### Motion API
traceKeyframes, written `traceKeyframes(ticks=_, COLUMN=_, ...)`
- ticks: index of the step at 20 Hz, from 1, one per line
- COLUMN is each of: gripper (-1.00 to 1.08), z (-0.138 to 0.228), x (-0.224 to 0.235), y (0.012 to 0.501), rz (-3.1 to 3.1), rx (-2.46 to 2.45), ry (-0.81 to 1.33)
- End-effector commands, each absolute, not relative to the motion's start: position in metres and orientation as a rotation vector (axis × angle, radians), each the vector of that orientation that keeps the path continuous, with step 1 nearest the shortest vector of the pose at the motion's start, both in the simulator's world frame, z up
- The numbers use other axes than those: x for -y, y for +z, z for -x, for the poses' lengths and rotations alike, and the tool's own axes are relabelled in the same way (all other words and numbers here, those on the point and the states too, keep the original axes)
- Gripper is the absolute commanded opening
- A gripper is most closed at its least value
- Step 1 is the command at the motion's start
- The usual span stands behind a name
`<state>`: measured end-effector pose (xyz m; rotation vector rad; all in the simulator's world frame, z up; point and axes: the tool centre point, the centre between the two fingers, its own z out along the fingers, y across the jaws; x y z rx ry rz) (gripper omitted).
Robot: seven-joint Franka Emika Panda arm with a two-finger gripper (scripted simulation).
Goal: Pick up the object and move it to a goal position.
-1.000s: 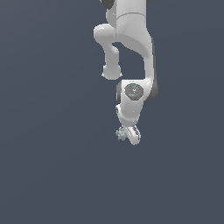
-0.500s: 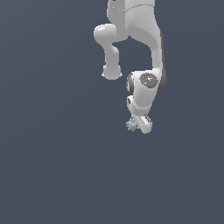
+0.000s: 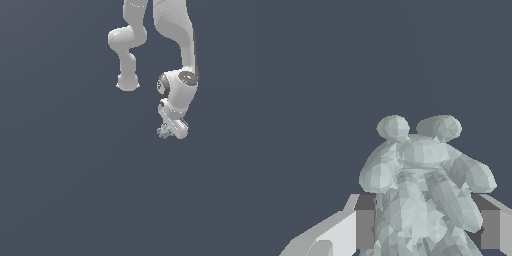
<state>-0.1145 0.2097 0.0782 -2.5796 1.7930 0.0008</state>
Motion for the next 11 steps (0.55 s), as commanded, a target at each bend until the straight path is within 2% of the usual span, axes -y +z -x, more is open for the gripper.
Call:
traceKeyframes(ticks=1, gripper=-1.0, z=0.125, x=-0.222, y=0.08, rz=2.578, rx=-1.795, ry=0.0)
traceKeyframes(ticks=11, gripper=-1.0, z=0.137, x=-0.24, y=0.083, rz=2.578, rx=-1.795, ry=0.0)
